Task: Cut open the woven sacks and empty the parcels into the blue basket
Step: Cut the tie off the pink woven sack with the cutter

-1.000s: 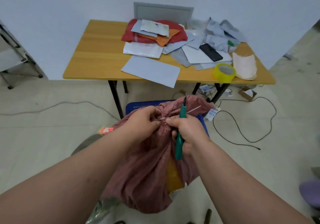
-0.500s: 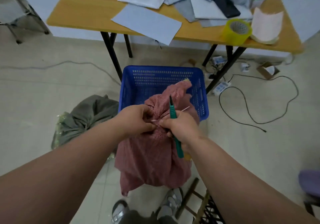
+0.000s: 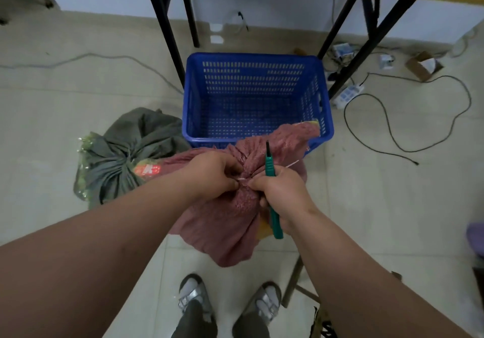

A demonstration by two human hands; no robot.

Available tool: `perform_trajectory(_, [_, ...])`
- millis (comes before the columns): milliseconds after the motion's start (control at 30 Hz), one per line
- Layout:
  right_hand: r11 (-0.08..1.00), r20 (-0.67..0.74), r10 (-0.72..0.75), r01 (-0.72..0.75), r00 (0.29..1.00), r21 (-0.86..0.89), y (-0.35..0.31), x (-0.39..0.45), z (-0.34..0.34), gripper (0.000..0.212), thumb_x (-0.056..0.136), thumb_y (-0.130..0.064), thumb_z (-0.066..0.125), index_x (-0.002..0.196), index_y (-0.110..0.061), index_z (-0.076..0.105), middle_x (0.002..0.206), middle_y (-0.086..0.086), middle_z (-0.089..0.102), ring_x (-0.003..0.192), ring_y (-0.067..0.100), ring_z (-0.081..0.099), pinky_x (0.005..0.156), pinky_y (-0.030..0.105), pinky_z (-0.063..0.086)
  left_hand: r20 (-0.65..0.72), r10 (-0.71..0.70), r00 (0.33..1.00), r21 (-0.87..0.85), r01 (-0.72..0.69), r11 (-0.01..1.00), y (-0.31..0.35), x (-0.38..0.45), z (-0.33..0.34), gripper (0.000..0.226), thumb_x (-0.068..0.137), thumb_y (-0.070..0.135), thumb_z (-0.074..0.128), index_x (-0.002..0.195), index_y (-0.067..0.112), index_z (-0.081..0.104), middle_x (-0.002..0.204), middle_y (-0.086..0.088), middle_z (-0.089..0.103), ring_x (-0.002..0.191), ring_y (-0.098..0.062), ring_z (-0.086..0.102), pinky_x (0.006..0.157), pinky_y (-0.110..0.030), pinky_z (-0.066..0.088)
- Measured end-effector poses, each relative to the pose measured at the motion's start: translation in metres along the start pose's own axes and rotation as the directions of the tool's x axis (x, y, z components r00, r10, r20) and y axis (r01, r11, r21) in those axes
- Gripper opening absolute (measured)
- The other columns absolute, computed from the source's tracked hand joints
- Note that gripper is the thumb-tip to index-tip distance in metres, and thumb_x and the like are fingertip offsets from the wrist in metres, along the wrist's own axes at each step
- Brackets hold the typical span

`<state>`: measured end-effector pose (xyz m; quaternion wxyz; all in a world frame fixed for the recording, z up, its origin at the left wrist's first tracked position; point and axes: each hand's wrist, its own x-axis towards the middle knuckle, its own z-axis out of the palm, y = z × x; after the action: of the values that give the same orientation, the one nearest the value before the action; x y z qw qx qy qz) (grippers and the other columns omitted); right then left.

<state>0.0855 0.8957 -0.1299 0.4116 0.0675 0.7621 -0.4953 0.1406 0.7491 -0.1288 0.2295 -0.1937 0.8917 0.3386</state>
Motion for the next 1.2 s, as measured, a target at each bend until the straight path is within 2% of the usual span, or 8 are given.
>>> perform_trajectory(233, [0.999,-0.031,0.001,-0.002,1.0,-0.032,0.082,0.047,0.004,0.009,0.083,-0.007,0.067,0.078,-0.012,0.062,0.064,0.004,0.057,0.046,0.013,0.047,0.053,0.03,0.044,0.077,-0.023,0.997,0.028,0.021,0.999,-0.03,0.037,0.077,0.04,0.083,0.022,0.07,0.123,0.021,0.065,0.119,0.003,0.067,0.107,-0.015,0.061,0.089,-0.02,0.044])
perform_trajectory(333, [0.996,-0.087,-0.053,0.047,0.995,-0.072,0.119,0.085,0.009,0.009,0.083,-0.012,0.066,0.078,-0.019,0.063,0.067,0.001,0.063,0.05,0.012,0.055,0.061,0.033,0.052,-0.049,-0.036,0.998,0.037,0.038,0.999,-0.057,0.061,0.12,0.038,0.082,0.016,0.067,0.12,0.019,0.066,0.116,0.0,0.069,0.107,-0.019,0.062,0.091,-0.026,0.048])
perform_trajectory(467, [0.981,-0.152,-0.11,0.083,0.982,-0.178,0.166,0.129,0.019,0.021,0.079,-0.027,0.072,0.098,-0.019,0.065,0.088,0.002,0.068,0.081,0.022,0.066,0.081,0.04,0.055,-0.18,-0.105,0.978,-0.097,0.089,0.991,-0.109,0.089,0.185,0.027,0.08,0.007,0.062,0.104,0.014,0.054,0.095,-0.007,0.068,0.09,-0.028,0.064,0.077,-0.034,0.05])
perform_trajectory(600, [0.971,-0.055,-0.096,0.081,0.994,-0.224,0.209,0.15,0.034,0.014,0.085,-0.026,0.064,0.094,-0.018,0.057,0.087,0.002,0.064,0.082,0.021,0.061,0.069,0.033,0.046,-0.299,-0.129,0.946,-0.179,0.078,0.981,-0.15,0.112,0.222,0.018,0.081,0.003,0.062,0.088,0.017,0.052,0.086,-0.003,0.066,0.083,-0.023,0.063,0.075,-0.03,0.047])
perform_trajectory(800, [0.889,0.089,-0.288,0.301,0.953,-0.344,0.228,0.183,0.069,0.02,0.088,-0.032,0.067,0.1,-0.021,0.056,0.093,-0.005,0.065,0.089,0.016,0.062,0.075,0.031,0.047,-0.496,-0.109,0.862,-0.224,-0.006,0.975,-0.172,0.155,0.202,0.02,0.084,0.004,0.061,0.083,0.024,0.061,0.075,0.013,0.06,0.077,-0.009,0.059,0.064,-0.01,0.037])
perform_trajectory(1000, [0.757,-0.001,-0.638,0.627,0.77,-0.186,0.197,0.204,0.09,0.024,0.085,-0.043,0.064,0.103,-0.03,0.054,0.088,-0.007,0.068,0.079,0.016,0.068,0.074,0.045,0.055,-0.761,0.028,0.648,-0.119,-0.181,0.976,-0.16,0.171,0.137,0.015,0.084,0.01,0.065,0.086,0.024,0.063,0.082,0.011,0.064,0.071,-0.003,0.058,0.063,-0.001,0.037])
perform_trajectory(1100, [0.708,0.03,-0.673,0.655,0.739,-0.263,0.195,0.216,0.097,0.019,0.089,-0.042,0.061,0.099,-0.03,0.052,0.08,-0.007,0.065,0.075,0.017,0.065,0.07,0.041,0.051,-0.726,-0.031,0.687,-0.161,-0.126,0.979,-0.175,0.18,0.156,0.016,0.083,0.01,0.067,0.081,0.025,0.061,0.076,0.01,0.063,0.073,-0.008,0.062,0.058,-0.008,0.036])
perform_trajectory(1200, [0.701,0.112,-0.633,0.628,0.766,-0.339,0.203,0.231,0.102,0.011,0.093,-0.038,0.056,0.096,-0.029,0.05,0.079,-0.01,0.062,0.076,0.009,0.058,0.065,0.028,0.044,-0.684,-0.112,0.721,-0.213,-0.05,0.976,-0.197,0.187,0.186,0.018,0.082,0.011,0.069,0.077,0.026,0.06,0.072,0.011,0.061,0.07,-0.007,0.06,0.056,-0.006,0.034])
